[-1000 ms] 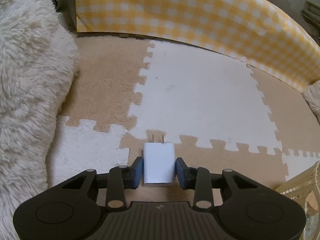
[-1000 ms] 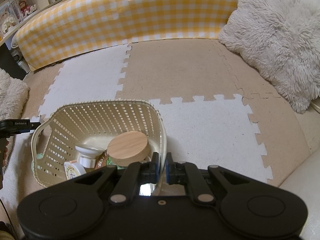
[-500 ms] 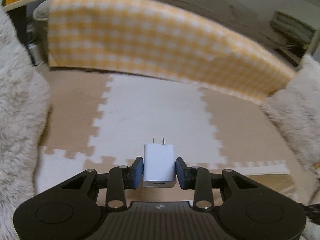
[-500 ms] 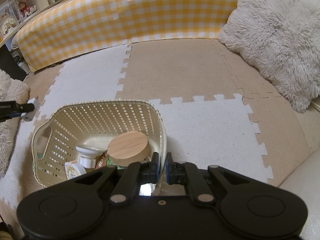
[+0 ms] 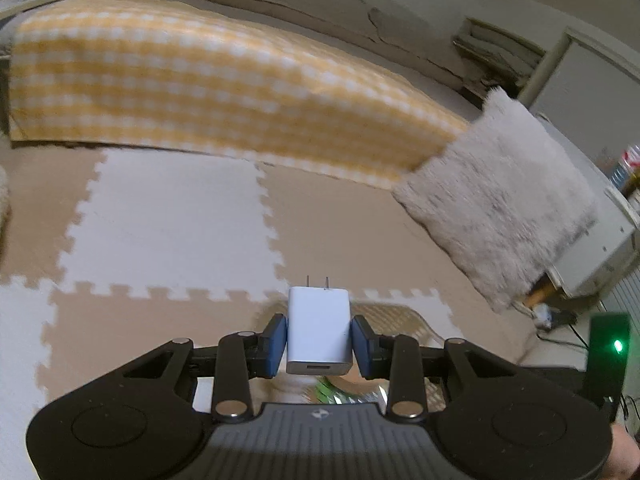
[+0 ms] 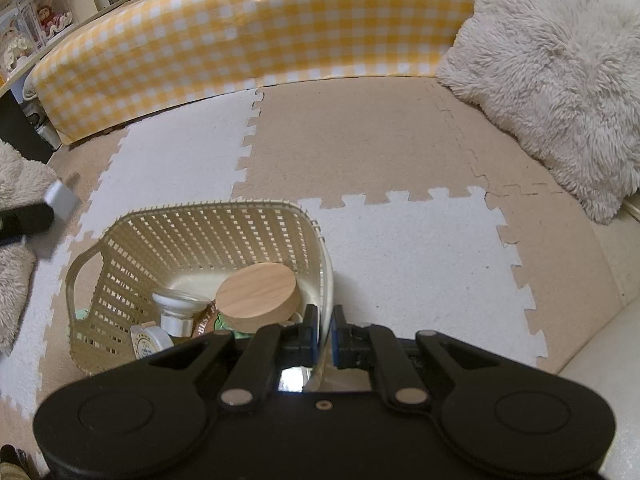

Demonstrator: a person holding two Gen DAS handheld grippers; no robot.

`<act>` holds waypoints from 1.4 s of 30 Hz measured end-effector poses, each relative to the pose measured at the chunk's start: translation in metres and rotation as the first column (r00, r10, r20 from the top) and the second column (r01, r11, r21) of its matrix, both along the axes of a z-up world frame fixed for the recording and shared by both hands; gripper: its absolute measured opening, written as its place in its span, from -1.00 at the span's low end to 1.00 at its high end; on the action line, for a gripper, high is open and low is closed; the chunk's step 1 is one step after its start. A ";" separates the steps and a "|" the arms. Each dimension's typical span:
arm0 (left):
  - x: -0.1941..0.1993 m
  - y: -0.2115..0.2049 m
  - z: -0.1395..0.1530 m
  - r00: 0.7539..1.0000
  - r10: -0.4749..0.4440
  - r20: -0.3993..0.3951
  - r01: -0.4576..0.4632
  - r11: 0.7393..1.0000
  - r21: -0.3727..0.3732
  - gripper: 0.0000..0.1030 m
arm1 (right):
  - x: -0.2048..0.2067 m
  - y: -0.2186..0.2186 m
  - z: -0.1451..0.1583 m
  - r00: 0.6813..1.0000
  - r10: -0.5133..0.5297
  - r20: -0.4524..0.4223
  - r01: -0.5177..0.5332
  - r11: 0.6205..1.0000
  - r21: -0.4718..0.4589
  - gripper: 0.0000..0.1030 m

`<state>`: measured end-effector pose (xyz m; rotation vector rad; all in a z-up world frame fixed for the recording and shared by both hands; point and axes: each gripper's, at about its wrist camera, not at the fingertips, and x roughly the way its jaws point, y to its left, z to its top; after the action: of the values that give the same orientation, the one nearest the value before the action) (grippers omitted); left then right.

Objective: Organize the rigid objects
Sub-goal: 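Grasp the white USB plug with the left tool and lift it, then carry the plug over the basket and open the left tool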

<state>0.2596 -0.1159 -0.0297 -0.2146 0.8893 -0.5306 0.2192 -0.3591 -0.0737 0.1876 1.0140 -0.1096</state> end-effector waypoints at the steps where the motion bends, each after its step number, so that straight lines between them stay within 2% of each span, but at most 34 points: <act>1: -0.003 -0.004 -0.002 1.000 -0.009 -0.007 0.009 1.000 0.001 -0.29 | 0.000 0.000 0.000 1.000 0.000 0.000 0.000 1.000 0.000 -0.87; 6: -0.018 -0.023 -0.018 0.997 -0.046 -0.056 0.047 0.999 0.023 -0.29 | 0.000 0.000 0.000 1.000 0.000 0.000 0.000 1.000 0.000 -0.87; 10: -0.021 -0.032 -0.033 0.994 -0.039 -0.100 0.044 0.998 0.054 -0.29 | 0.000 0.000 0.000 1.000 0.001 0.000 -0.001 1.000 -0.003 -0.87; 19: -0.019 -0.037 -0.051 0.984 0.003 -0.176 0.006 0.999 0.048 -0.29 | 0.000 -0.001 0.000 1.000 0.002 -0.001 -0.002 1.000 -0.005 -0.87; 26: -0.018 -0.038 -0.057 0.979 0.030 -0.199 -0.020 0.998 0.052 -0.29 | -0.001 -0.001 0.000 1.000 0.002 -0.001 -0.002 1.000 -0.005 -0.87; 30: -0.018 -0.039 -0.058 0.977 0.035 -0.213 -0.022 0.998 0.063 -0.22 | -0.001 -0.001 0.000 1.000 0.001 0.000 -0.001 1.000 -0.005 -0.87; 34: -0.018 -0.041 -0.057 0.977 0.027 -0.213 -0.013 0.997 0.071 -0.02 | 0.000 -0.001 0.000 1.000 0.002 -0.003 -0.002 1.000 -0.006 -0.87; 42: -0.021 -0.043 -0.056 0.977 0.015 -0.211 0.002 0.997 0.079 0.17 | 0.000 -0.001 0.000 1.000 0.002 -0.003 -0.002 1.000 -0.005 -0.87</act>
<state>0.2389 -0.1587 -0.0853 -0.2050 1.1148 -0.4713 0.2191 -0.3597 -0.0741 0.1817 1.0163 -0.1109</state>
